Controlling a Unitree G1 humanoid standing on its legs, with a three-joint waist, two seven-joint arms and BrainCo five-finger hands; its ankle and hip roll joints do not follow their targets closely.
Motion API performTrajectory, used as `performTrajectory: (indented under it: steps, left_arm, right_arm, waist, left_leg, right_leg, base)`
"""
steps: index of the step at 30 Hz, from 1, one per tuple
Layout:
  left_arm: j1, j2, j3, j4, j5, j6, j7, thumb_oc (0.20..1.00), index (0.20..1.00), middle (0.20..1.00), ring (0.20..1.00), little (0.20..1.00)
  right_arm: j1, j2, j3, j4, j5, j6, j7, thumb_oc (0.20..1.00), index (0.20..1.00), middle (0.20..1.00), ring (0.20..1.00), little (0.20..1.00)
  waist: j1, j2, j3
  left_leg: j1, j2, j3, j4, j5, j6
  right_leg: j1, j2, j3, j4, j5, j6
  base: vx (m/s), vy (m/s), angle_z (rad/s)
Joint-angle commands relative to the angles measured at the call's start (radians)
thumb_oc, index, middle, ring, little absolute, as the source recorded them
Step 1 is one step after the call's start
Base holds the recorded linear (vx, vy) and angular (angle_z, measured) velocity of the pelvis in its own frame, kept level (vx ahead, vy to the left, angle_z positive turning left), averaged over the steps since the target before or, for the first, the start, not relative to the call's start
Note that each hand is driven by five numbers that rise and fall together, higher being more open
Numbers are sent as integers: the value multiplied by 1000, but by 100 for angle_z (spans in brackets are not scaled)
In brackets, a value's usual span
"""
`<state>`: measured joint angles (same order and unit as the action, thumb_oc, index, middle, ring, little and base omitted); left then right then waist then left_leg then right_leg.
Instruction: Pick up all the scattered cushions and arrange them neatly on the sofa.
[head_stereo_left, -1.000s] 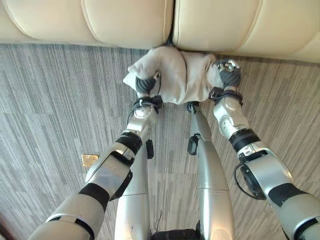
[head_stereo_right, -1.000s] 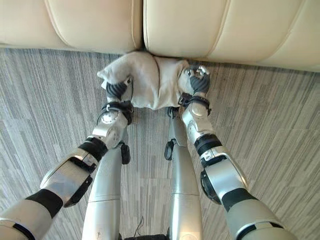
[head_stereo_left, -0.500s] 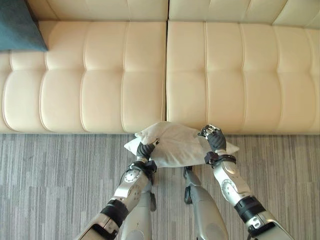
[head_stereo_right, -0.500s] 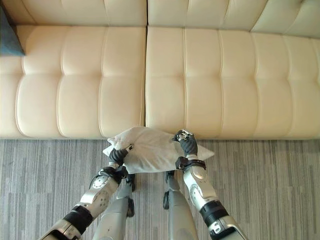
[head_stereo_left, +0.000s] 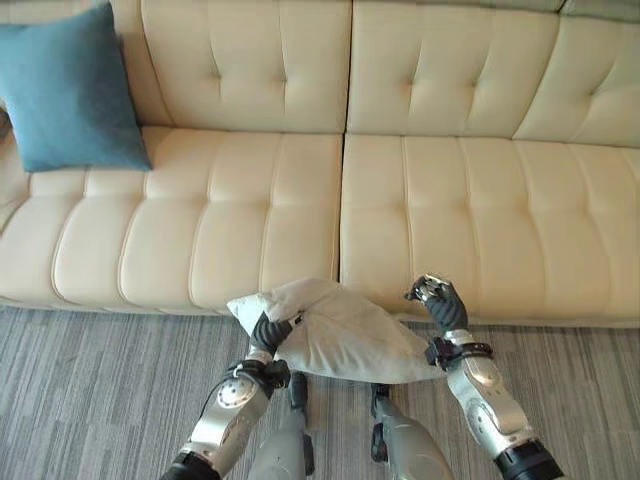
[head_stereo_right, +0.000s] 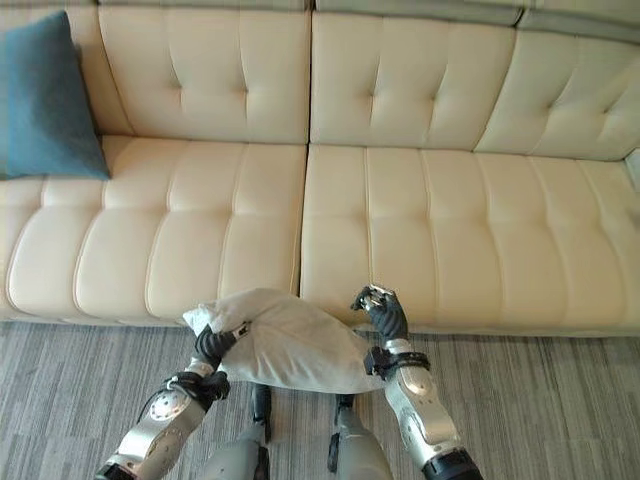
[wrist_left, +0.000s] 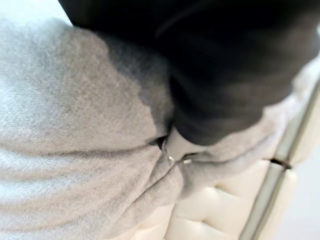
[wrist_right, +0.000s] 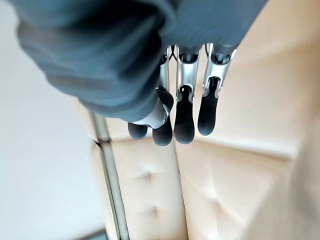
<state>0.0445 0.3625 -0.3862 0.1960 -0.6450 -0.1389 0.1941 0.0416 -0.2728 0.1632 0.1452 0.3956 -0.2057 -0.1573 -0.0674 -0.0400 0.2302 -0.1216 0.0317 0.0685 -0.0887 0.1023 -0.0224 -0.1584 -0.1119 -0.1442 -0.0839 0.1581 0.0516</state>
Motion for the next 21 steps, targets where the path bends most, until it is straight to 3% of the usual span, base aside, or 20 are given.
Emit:
performTrajectory:
  steps: [1, 6, 9, 16, 21]
  left_arm:
    - [-53, -5, 62, -172, 42, -106, -52, 200, 200, 200, 200, 200]
    - [-35, 6, 69, -217, 42, -106, -40, 200, 200, 200, 200, 200]
    - [-29, 5, 65, -235, 53, -104, -25, 200, 200, 200, 200, 200]
    - [-44, -18, 41, -222, 76, -108, 20, 200, 200, 200, 200, 200]
    - [-81, -28, 2, -235, 79, -114, 45, 200, 200, 200, 200, 200]
  right_arm:
    - [51, -23, -117, 40, -105, -41, -110, 1000, 1000, 1000, 1000, 1000]
    - [91, 36, -232, 255, -65, -50, -217, 1000, 1000, 1000, 1000, 1000]
    - [114, 79, -220, 295, -27, -46, -228, 1000, 1000, 1000, 1000, 1000]
    - [97, 135, -108, 316, 46, -45, -209, 1000, 1000, 1000, 1000, 1000]
    - [15, 169, 38, 337, 150, -33, -170, 1000, 1000, 1000, 1000, 1000]
  waist:
    - [-4, -20, -110]
    - [-18, -16, -131]
    - [-24, -14, -136]
    - [-27, -8, -136]
    - [-10, -5, -132]
  left_leg:
    - [54, 19, 22, 1, -89, -16]
    - [80, 18, 29, 1, -103, -9]
    - [87, 18, 34, 1, -109, -5]
    - [90, 13, 46, 1, -113, -1]
    - [83, 8, 47, 1, -112, -2]
  right_leg:
    - [83, -58, -13, -3, -99, 112]
    - [105, -55, -8, -3, -105, 116]
    - [107, -55, -1, -3, -106, 116]
    - [102, -59, 13, -3, -107, 116]
    - [99, -65, 14, -3, -107, 116]
  base:
    - [58, 10, -10]
    - [58, 23, -7]
    - [31, 25, -9]
    - [-5, 15, -6]
    - [-20, 3, -7]
